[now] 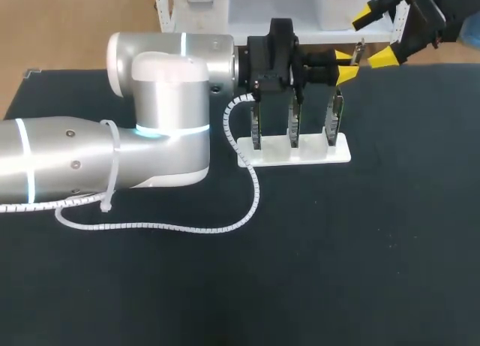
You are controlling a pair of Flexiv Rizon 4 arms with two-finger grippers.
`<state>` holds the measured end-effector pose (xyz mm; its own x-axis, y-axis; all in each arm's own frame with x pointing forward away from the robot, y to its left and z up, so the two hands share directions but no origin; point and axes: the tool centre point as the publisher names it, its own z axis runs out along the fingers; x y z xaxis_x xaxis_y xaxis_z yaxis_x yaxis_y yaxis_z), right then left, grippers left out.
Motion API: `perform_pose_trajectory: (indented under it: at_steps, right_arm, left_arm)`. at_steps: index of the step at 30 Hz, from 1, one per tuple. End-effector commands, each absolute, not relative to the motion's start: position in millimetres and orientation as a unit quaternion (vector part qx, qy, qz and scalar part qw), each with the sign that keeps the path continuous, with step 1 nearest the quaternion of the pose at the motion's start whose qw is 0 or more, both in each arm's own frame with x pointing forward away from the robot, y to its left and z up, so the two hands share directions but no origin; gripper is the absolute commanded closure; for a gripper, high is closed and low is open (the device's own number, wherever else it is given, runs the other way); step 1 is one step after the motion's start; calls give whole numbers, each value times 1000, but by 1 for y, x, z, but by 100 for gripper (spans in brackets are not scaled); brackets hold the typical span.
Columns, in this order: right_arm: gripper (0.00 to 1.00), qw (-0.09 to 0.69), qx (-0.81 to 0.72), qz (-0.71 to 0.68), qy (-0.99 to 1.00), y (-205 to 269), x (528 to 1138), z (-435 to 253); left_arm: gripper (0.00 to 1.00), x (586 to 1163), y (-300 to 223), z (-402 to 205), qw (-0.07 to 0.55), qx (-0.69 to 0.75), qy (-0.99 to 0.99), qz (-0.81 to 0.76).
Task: Pick up the optical module with the left hand, and insert it into the network port with the right hand.
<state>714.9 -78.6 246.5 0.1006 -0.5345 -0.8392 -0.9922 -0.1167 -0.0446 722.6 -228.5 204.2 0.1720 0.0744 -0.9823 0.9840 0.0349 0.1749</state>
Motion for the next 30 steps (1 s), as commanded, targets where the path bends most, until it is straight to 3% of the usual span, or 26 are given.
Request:
perform_pose_trajectory:
  at_steps: [1, 30]
  right_arm:
    - [0, 321, -666, 354, 573, -71, 720, 238]
    - [0, 339, -635, 360, 593, -76, 715, 244]
  left_arm:
    - [100, 724, -229, 204, 533, 549, 482, -426]
    - [100, 724, -229, 204, 533, 549, 482, -426]
